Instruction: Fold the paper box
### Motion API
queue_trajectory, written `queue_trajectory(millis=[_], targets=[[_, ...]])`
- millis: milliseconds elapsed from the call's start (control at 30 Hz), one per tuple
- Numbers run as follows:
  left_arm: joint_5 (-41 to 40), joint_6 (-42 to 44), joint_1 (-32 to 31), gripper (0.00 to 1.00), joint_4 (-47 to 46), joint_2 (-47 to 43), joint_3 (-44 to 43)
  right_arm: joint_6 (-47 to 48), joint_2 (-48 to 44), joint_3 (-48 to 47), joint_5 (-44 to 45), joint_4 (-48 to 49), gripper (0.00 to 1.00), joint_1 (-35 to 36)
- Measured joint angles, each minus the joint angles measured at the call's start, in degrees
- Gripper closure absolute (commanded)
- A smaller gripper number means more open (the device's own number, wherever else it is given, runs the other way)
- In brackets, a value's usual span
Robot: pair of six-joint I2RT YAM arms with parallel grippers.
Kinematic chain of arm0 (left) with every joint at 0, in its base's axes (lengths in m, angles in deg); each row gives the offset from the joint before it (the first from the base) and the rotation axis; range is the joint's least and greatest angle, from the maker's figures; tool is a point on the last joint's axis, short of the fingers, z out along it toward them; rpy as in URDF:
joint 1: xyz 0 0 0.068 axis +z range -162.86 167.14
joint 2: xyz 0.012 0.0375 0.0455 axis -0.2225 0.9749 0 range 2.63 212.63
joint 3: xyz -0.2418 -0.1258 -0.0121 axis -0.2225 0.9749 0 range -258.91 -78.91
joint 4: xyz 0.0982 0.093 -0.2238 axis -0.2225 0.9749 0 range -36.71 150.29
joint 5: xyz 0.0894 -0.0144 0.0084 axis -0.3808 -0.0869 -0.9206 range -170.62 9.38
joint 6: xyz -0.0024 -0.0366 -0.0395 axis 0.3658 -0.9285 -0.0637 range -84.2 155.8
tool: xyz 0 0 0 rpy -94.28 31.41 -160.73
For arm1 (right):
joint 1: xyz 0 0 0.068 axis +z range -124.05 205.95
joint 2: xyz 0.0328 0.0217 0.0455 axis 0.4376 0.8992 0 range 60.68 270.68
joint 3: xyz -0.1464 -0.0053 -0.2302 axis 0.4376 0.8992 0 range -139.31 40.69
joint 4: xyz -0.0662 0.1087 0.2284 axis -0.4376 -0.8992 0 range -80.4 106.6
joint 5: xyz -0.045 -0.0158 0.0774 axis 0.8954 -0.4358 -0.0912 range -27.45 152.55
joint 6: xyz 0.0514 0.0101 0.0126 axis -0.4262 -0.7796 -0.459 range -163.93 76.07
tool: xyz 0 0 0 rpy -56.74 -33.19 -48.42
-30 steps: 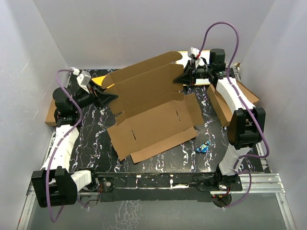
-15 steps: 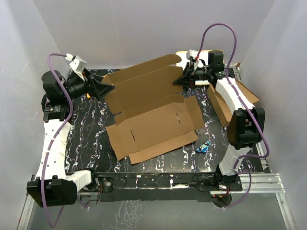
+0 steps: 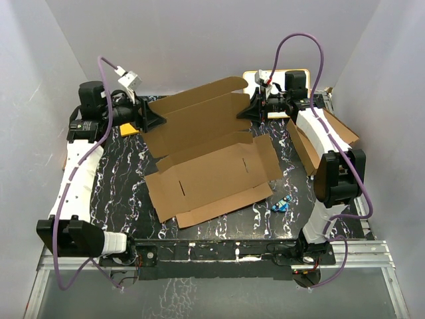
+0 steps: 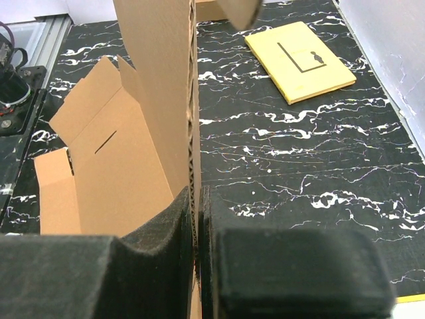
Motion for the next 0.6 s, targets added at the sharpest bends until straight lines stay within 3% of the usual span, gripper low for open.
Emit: queue_trajectory(millis=[233,367,600], targets=[[0.3,3.7,-1.0,0.79,3.9,2.1,-0.2,0.2,0.1,0.0,-0.1,-0.8,0.92,0.0],[0.8,4.8,-1.0,0.99,4.3,2.1,-0.3,0.4,0.2,-0.1,0.2,-1.2,0.92,0.1],[2.8,5.6,-1.0,1.0,4.7,2.1,-0.4,0.4,0.4,-0.3,0.7,-1.7,0.92,0.0]])
